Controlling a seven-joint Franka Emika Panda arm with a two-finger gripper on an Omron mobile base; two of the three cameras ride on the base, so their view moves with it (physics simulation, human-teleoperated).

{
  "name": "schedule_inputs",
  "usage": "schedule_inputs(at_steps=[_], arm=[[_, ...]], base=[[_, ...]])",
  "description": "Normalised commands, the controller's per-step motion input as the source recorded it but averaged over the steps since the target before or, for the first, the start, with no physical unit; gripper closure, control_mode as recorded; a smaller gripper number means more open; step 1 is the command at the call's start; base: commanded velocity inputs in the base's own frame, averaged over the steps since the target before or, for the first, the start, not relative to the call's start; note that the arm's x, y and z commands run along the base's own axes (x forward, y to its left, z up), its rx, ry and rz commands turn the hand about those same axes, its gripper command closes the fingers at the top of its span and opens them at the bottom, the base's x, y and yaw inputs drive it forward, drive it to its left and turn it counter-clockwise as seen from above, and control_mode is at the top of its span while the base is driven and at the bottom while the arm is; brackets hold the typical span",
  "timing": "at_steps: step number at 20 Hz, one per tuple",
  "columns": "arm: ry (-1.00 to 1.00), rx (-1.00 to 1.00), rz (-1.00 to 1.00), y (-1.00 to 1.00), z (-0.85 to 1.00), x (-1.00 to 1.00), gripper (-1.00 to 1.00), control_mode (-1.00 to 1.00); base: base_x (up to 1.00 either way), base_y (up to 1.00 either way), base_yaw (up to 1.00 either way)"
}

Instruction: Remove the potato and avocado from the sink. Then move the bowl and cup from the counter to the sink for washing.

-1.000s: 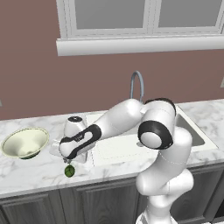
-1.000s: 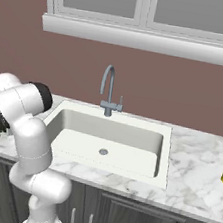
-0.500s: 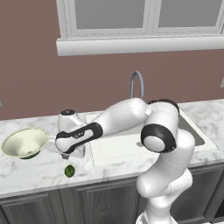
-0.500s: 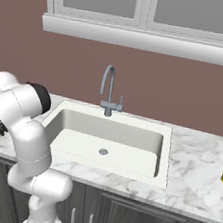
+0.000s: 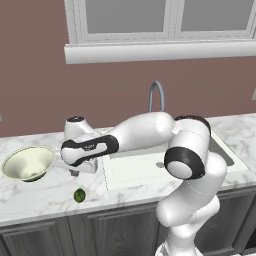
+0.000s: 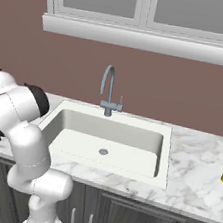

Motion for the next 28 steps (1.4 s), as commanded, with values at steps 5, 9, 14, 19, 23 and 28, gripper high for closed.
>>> schedule_inputs(at_steps=[5,9,14,19,23,28], arm=[[0.02,-0.01,0.0,0.0,0.29,0.0,-1.0,-1.0],[0.01,0.0,0.0,0.01,0.29,0.02,-1.0,-1.0],[0.0,0.0,0.0,0.01,0.31,0.03,-1.0,-1.0],[0.0,0.0,0.0,0.08,0.25,0.07,-1.0,-1.0],[0.0,0.0,0.0,0.21,0.09,0.17,-1.0,-1.0],[-0.02,0.0,0.0,0.27,0.0,0.23,-1.0,-1.0]], base=[[0.0,0.0,0.0],[0.0,0.0,0.0],[0.0,0.0,0.0],[0.0,0.0,0.0],[0.0,0.0,0.0],[0.0,0.0,0.0]])
